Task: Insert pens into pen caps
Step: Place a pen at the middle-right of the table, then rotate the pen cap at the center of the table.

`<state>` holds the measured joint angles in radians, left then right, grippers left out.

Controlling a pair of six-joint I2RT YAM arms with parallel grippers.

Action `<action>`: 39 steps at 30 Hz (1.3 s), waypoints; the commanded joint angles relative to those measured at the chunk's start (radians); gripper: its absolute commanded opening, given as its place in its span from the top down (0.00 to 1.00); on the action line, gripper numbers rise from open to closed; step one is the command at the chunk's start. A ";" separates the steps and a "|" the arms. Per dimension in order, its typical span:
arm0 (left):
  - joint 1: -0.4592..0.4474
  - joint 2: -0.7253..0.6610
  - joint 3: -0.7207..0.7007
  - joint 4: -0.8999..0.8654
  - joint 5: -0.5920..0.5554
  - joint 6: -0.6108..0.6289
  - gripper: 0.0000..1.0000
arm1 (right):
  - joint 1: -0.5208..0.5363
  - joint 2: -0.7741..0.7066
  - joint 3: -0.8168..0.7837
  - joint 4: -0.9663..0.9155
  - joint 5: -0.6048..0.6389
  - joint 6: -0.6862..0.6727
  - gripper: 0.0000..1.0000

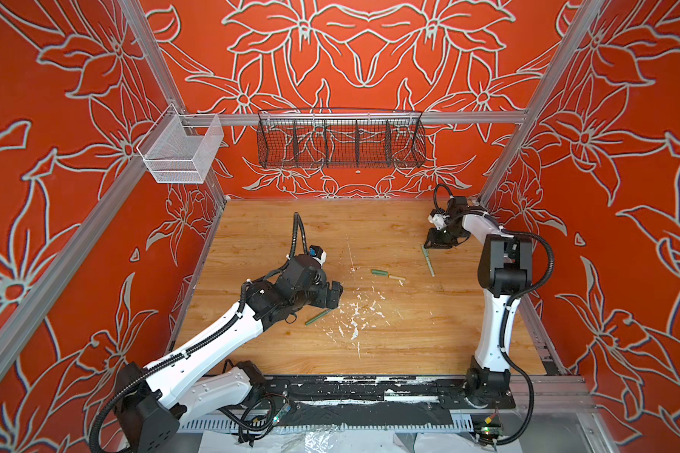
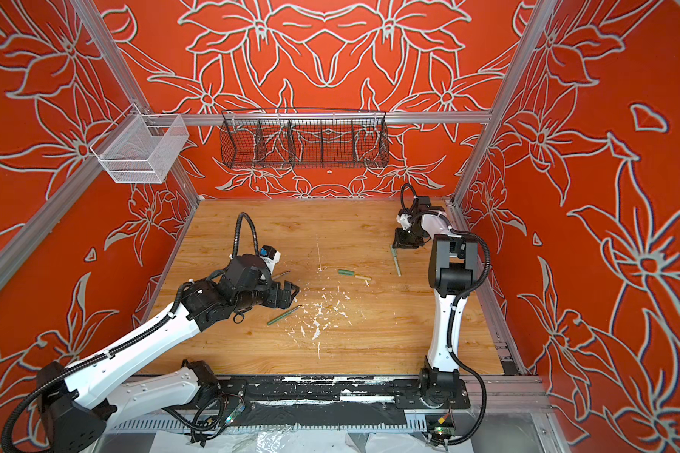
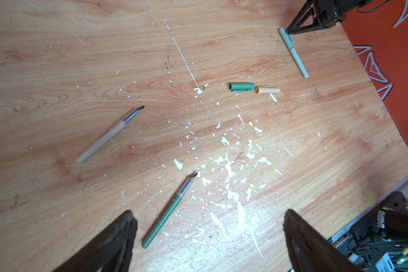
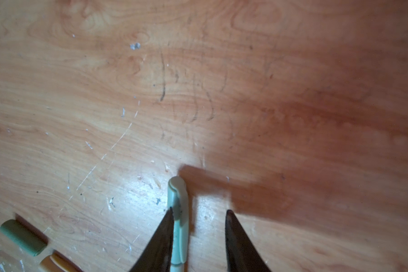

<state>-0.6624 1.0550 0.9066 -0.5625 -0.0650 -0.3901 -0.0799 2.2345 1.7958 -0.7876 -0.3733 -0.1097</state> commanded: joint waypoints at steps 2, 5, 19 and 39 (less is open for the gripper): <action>0.003 0.004 0.007 -0.047 -0.039 -0.018 0.03 | -0.006 -0.160 -0.056 0.074 -0.005 0.079 0.61; 0.003 0.024 0.014 -0.065 -0.056 -0.030 0.03 | 0.003 -0.302 -0.180 0.169 -0.052 0.154 0.61; 0.028 0.082 -0.060 -0.079 0.039 -0.105 0.03 | 0.418 -1.109 -0.947 0.516 -0.134 0.476 0.59; 0.089 -0.032 -0.112 -0.072 0.041 -0.136 0.03 | 0.583 -0.541 -0.562 0.315 0.082 0.325 0.55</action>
<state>-0.5804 1.0706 0.8154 -0.6193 0.0196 -0.5007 0.4969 1.6180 1.1744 -0.4698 -0.2943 0.2531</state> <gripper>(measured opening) 0.972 0.450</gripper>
